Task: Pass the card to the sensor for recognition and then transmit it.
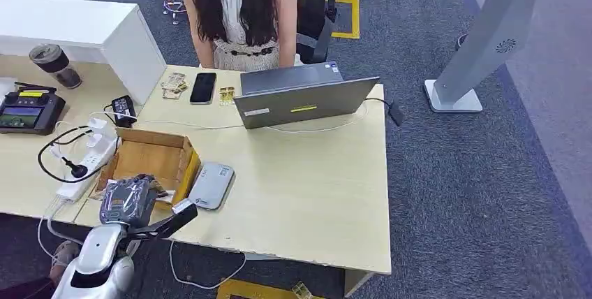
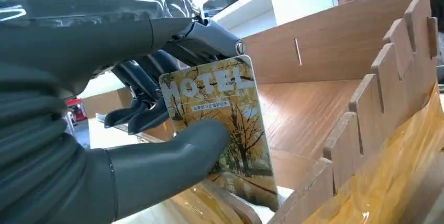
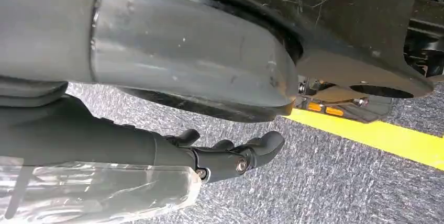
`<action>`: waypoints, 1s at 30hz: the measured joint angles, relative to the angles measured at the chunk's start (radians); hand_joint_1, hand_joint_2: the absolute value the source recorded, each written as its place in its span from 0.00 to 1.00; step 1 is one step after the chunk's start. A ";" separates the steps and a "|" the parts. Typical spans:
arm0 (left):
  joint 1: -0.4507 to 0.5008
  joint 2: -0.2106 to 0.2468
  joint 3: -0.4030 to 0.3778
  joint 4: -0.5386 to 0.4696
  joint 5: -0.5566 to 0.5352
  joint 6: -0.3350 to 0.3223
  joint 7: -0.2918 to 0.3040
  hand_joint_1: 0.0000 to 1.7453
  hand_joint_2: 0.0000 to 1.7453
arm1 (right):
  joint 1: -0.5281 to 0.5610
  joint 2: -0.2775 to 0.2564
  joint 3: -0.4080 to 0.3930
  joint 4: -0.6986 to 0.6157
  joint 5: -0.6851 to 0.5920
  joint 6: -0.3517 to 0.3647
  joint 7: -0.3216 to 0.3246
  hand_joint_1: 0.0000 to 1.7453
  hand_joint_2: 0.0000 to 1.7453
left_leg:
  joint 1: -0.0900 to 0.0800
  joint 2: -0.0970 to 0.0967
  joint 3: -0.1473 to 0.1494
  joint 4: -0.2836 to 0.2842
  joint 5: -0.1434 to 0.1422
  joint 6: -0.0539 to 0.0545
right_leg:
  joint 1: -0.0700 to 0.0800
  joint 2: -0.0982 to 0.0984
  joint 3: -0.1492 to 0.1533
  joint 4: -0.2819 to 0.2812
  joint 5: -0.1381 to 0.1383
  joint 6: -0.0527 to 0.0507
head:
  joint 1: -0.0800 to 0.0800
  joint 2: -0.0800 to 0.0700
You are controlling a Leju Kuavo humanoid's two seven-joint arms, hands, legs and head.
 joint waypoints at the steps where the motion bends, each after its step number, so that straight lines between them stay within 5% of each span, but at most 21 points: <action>1: 0.000 0.000 0.000 -0.001 0.000 0.000 0.001 1.00 1.00 | 0.000 0.000 0.000 0.000 0.000 0.000 0.000 0.00 0.00 | 0.000 0.000 0.000 0.000 0.000 0.000 | 0.000 0.000 0.000 0.000 0.000 0.000 | 0.000 0.000; 30: -0.161 0.026 -0.048 -0.129 0.008 -0.069 0.001 1.00 1.00 | -0.006 0.000 0.000 0.004 0.014 0.000 -0.015 0.00 0.00 | 0.000 -0.001 0.000 0.000 0.001 0.000 | 0.000 -0.001 -0.001 0.000 0.001 0.000 | 0.000 0.000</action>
